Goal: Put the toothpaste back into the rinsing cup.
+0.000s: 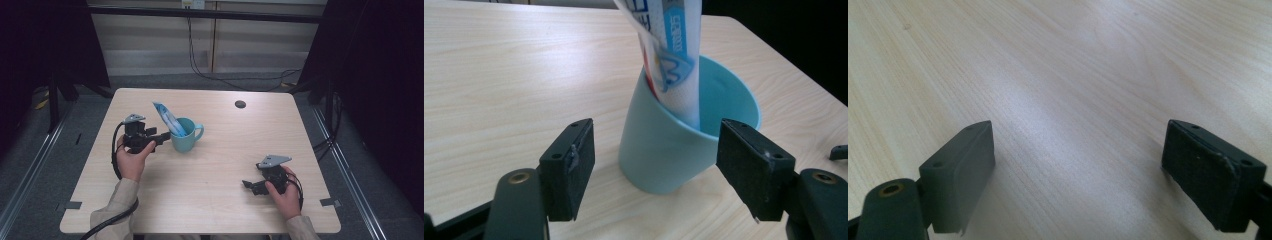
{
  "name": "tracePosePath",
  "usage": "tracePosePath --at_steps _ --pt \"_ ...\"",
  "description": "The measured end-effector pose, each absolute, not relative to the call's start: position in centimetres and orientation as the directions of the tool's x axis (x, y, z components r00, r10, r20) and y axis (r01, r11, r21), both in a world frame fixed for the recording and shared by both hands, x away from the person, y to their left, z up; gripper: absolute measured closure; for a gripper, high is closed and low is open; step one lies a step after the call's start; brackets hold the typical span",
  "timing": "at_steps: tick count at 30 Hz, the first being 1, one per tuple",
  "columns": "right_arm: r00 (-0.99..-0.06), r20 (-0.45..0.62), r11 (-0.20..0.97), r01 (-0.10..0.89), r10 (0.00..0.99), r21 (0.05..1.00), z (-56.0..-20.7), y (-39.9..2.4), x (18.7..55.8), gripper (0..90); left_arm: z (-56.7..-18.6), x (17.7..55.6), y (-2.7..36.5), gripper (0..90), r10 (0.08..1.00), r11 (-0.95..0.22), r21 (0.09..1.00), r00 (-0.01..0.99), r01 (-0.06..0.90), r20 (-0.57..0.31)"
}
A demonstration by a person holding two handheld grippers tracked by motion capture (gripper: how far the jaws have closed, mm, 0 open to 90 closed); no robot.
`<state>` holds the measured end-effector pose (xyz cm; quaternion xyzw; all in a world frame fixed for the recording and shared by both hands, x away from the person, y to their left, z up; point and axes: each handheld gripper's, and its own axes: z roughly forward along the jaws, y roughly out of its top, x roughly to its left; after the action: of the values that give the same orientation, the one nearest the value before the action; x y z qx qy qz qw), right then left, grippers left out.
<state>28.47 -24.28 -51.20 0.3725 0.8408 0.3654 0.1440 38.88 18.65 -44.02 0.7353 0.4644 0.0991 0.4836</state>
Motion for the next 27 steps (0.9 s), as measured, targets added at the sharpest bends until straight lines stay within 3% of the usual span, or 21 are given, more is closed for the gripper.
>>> tracePosePath --at_steps 27 --pt "-0.681 0.03 0.456 0.521 0.731 0.721 -51.2 -24.3 28.5 13.1 -45.8 37.5 19.7 21.3 0.761 -0.152 0.778 0.574 0.61 -0.302"
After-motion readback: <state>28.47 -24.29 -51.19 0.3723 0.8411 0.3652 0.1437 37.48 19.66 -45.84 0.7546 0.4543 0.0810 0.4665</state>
